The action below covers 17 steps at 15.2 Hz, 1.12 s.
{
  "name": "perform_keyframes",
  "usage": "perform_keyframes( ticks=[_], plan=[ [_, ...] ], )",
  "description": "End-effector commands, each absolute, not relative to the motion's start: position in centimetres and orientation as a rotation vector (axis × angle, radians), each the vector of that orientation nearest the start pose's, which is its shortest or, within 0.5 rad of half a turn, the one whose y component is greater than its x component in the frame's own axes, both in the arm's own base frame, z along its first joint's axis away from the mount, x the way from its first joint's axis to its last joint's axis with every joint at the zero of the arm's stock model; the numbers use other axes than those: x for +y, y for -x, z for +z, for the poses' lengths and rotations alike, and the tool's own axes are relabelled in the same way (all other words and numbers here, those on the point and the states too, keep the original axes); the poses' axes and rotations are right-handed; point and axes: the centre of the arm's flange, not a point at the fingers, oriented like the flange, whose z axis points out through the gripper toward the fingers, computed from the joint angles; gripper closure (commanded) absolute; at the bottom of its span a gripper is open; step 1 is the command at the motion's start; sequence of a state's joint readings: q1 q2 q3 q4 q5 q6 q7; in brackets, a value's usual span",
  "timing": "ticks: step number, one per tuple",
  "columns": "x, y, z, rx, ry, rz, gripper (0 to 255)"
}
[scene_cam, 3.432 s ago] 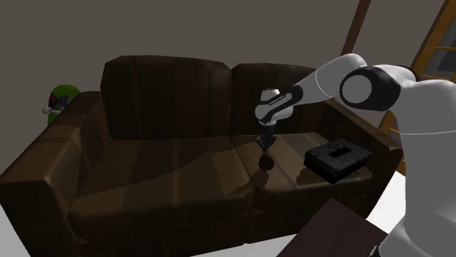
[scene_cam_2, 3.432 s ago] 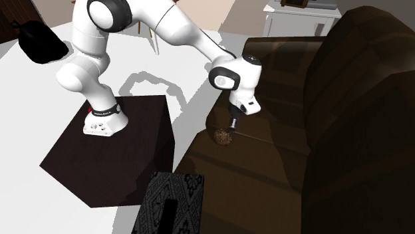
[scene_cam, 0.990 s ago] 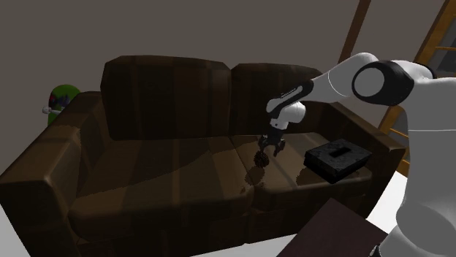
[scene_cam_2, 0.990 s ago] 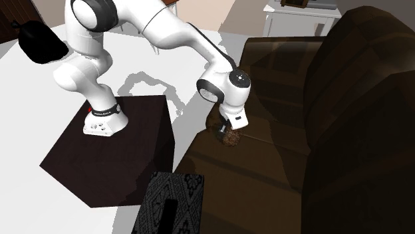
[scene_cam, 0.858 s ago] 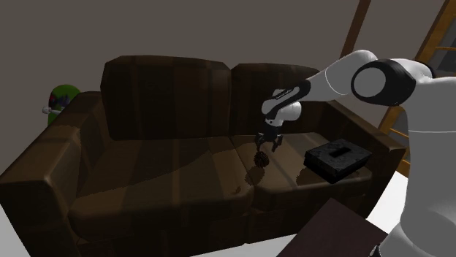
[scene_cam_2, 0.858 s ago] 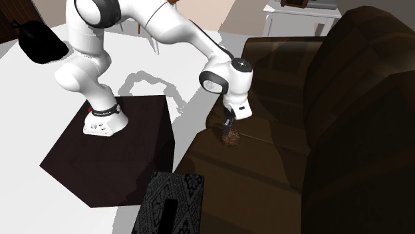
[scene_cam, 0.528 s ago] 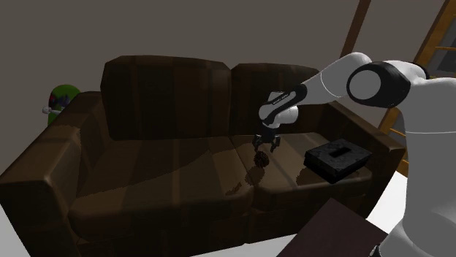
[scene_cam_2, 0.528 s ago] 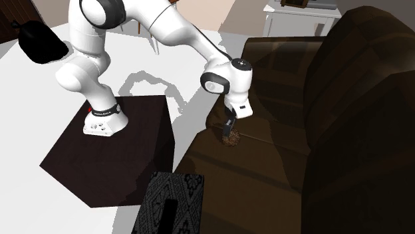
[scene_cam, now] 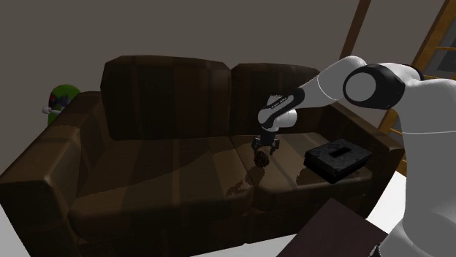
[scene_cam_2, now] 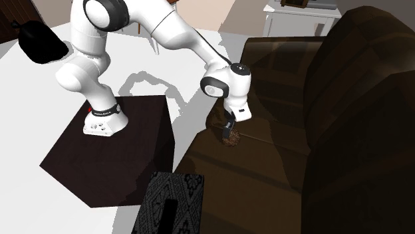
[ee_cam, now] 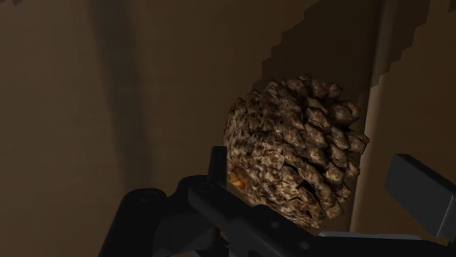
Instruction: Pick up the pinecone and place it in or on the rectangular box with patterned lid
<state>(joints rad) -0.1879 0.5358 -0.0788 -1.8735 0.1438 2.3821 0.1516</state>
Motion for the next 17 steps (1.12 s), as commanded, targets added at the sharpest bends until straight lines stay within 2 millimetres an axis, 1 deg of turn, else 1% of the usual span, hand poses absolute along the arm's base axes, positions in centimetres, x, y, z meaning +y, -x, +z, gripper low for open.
perform_keyframes(
  ticks=[1,3,4,13,17],
  plan=[
    [-16.4,-61.4,22.4,0.783,2.982,0.032,0],
    [-16.4,-61.4,22.4,0.783,2.982,0.032,0],
    [-16.4,-61.4,22.4,0.783,2.982,0.032,255],
    [-16.4,-61.4,22.4,0.783,2.982,0.032,255],
    [-16.4,-61.4,24.5,0.783,2.982,0.032,255]
  ],
)
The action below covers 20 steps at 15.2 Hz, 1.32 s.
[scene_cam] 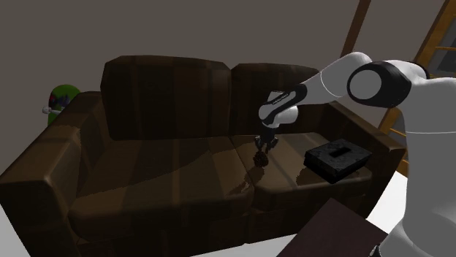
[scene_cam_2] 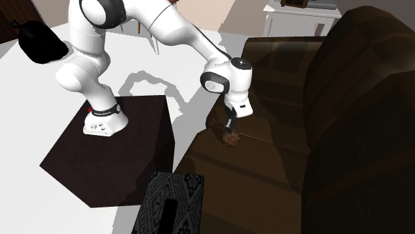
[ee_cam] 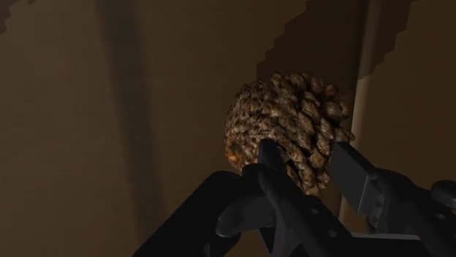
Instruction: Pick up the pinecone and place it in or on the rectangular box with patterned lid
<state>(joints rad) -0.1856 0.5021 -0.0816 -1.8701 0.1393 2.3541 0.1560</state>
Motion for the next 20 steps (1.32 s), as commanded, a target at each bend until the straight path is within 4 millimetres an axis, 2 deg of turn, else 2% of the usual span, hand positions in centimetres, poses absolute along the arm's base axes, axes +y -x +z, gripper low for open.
perform_keyframes(
  ticks=[1,5,6,7,9,10,17,20],
  plan=[
    [-16.4,-61.4,25.0,0.783,2.982,0.032,255],
    [-16.4,-61.4,27.1,0.783,2.982,0.032,255],
    [-16.4,-61.4,26.5,0.783,2.982,0.03,255],
    [-16.4,-61.4,26.5,0.783,2.982,0.03,0],
    [-10.8,-56.5,27.0,0.453,3.235,-0.398,0],
    [-9.2,-54.5,26.6,0.323,3.299,-0.556,0],
    [-10.1,-55.6,23.2,0.323,3.299,-0.556,0],
    [-10.2,-55.7,22.9,0.323,3.299,-0.556,0]
  ],
)
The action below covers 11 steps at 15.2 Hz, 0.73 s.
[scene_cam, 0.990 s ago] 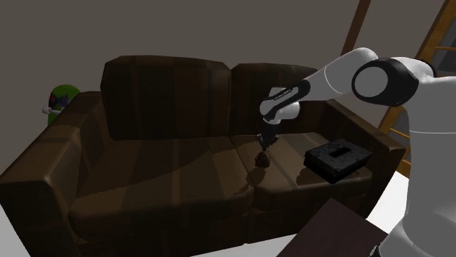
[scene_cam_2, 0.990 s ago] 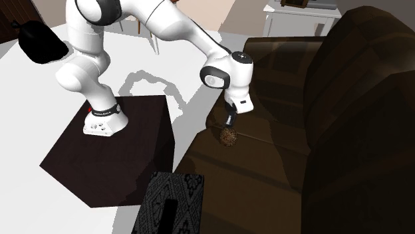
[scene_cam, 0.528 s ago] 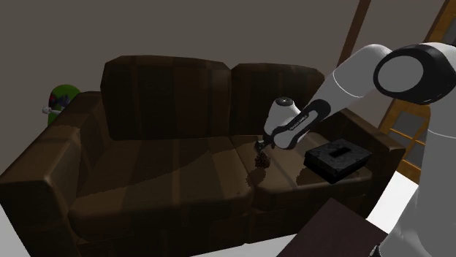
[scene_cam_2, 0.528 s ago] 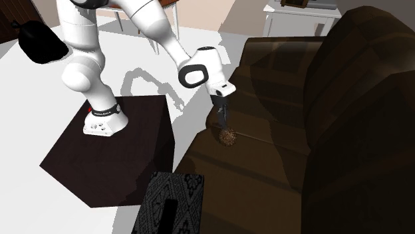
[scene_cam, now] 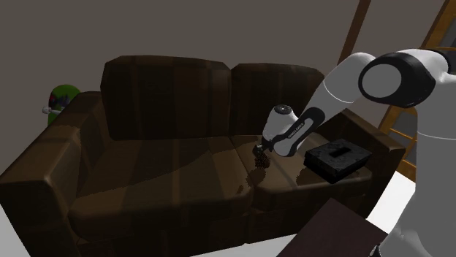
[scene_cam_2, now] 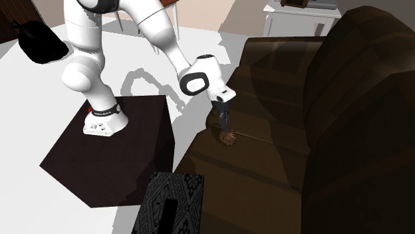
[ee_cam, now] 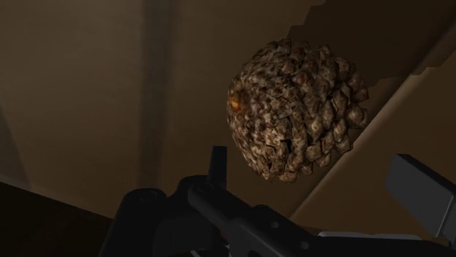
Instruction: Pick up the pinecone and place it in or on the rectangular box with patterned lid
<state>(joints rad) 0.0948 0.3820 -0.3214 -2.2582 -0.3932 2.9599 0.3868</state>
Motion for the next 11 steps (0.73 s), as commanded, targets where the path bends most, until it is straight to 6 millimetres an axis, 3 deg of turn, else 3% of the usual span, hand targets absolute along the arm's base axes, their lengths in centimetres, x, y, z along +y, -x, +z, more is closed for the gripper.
perform_keyframes(
  ticks=[1,5,6,11],
  plan=[
    [-10.19,-55.72,22.88,0.323,3.299,-0.556,0],
    [-10.19,-55.72,22.88,0.323,3.299,-0.556,0],
    [-10.19,-55.72,22.88,0.323,3.299,-0.556,255],
    [-10.16,-55.69,22.95,0.323,3.299,-0.556,255]
  ],
)
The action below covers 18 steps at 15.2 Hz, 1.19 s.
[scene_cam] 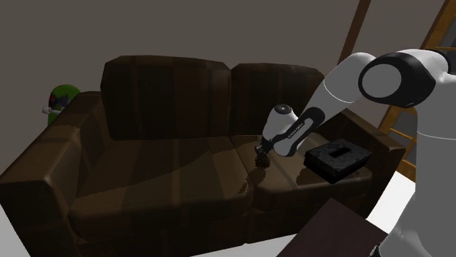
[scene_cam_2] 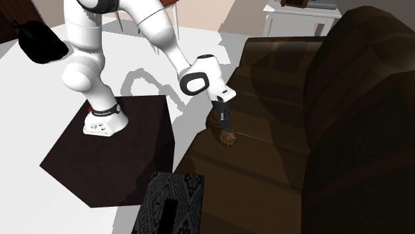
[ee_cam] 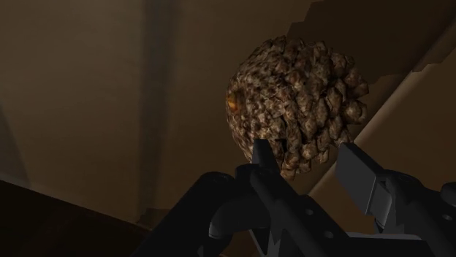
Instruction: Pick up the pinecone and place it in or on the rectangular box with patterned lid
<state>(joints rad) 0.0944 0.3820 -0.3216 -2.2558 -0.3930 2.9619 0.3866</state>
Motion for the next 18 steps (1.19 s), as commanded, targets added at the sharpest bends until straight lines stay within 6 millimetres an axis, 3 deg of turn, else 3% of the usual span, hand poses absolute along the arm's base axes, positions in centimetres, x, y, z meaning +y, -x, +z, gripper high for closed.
perform_keyframes(
  ticks=[1,4,18],
  plan=[
    [-10.2,-55.7,23.0,0.323,3.299,-0.556,255],
    [-10.2,-55.7,22.9,0.323,3.299,-0.556,255],
    [-10.2,-55.7,30.3,0.323,3.299,-0.556,255]
  ],
)
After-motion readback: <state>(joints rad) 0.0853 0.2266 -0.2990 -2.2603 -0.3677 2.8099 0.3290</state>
